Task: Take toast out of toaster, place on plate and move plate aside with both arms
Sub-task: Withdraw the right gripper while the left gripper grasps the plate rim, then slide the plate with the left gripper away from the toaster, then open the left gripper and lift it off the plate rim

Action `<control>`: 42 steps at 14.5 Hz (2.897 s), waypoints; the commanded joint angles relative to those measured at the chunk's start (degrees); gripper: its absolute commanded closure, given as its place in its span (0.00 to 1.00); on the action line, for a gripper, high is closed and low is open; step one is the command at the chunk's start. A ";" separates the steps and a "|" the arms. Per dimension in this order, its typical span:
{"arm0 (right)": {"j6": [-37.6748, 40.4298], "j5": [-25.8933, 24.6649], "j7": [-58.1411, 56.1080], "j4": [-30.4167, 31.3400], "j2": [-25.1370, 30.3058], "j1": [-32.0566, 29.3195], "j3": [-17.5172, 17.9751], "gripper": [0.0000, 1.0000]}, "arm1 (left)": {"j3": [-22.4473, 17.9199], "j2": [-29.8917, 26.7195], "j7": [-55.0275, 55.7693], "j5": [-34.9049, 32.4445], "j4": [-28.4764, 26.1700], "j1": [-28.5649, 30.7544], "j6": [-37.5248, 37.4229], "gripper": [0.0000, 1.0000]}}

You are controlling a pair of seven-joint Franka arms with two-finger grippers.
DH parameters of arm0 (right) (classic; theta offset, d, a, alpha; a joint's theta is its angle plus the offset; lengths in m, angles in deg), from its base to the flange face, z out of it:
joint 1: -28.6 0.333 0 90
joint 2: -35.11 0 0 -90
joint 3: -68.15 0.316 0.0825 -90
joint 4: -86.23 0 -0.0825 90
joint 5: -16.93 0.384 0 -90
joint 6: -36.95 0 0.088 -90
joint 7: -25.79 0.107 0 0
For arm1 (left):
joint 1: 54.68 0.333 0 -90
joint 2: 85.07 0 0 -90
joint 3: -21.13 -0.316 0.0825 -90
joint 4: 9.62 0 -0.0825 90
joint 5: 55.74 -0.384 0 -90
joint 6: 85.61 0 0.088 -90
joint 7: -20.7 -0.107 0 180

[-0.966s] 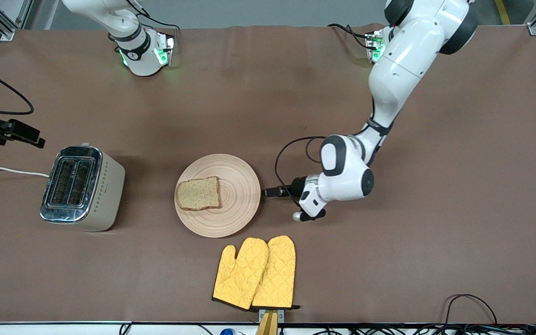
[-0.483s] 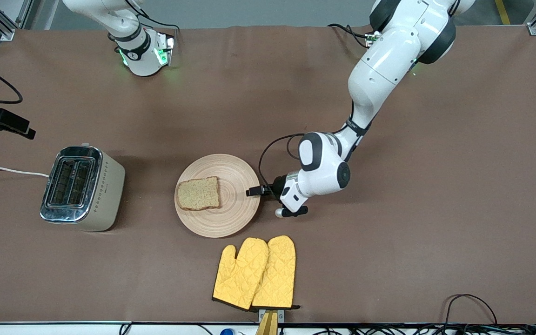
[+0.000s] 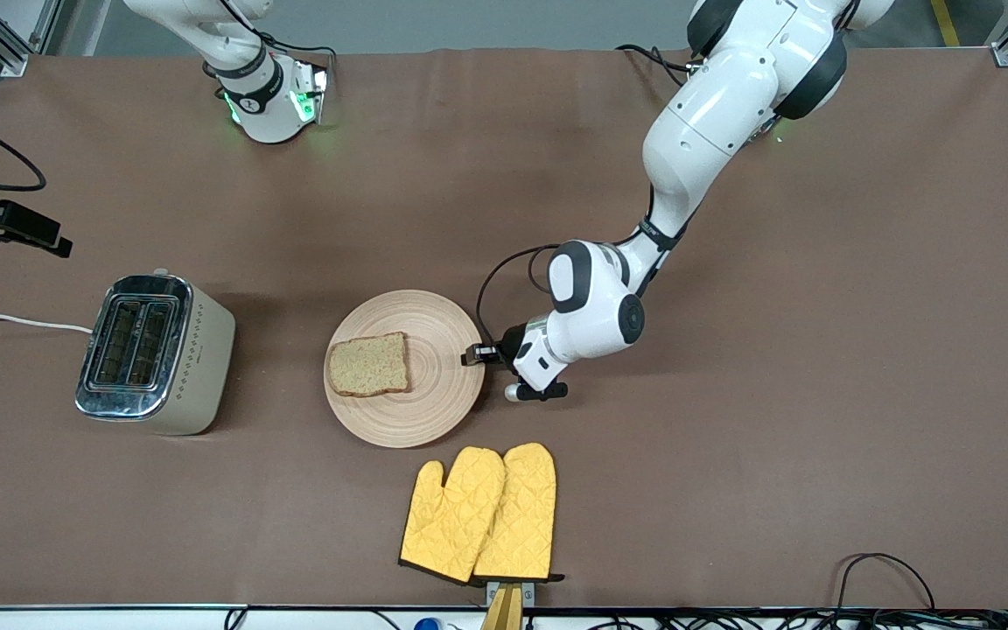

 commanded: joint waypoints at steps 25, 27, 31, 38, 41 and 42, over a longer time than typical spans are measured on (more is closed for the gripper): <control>0.13 -4.20 0.18 -1.17 0.91 0.18 2.52 0.00 | 7.46 -10.10 -44.84 -18.18 -16.91 65.65 -42.17 1.00; 0.04 -4.20 0.18 -1.17 0.82 0.18 2.52 0.00 | 7.37 -7.55 -46.78 -18.27 -15.07 66.98 -42.26 1.00; -0.05 -4.20 0.18 -1.17 0.82 0.18 2.52 0.00 | 7.28 -6.83 -46.62 -18.53 -13.75 67.86 -42.61 0.65; -0.31 -4.02 0.18 -1.17 0.82 -0.09 2.52 0.00 | 8.50 -10.25 -38.45 -37.57 -0.75 67.33 -51.21 0.00; -0.31 -4.02 0.18 -1.17 0.82 -0.18 2.44 0.00 | 13.59 -15.68 -37.40 -44.96 0.24 66.72 -51.05 0.00; -0.14 -4.02 0.18 -1.17 0.82 -0.18 2.44 0.00 | 15.26 -17.45 -36.26 -47.25 0.24 65.85 -50.87 0.00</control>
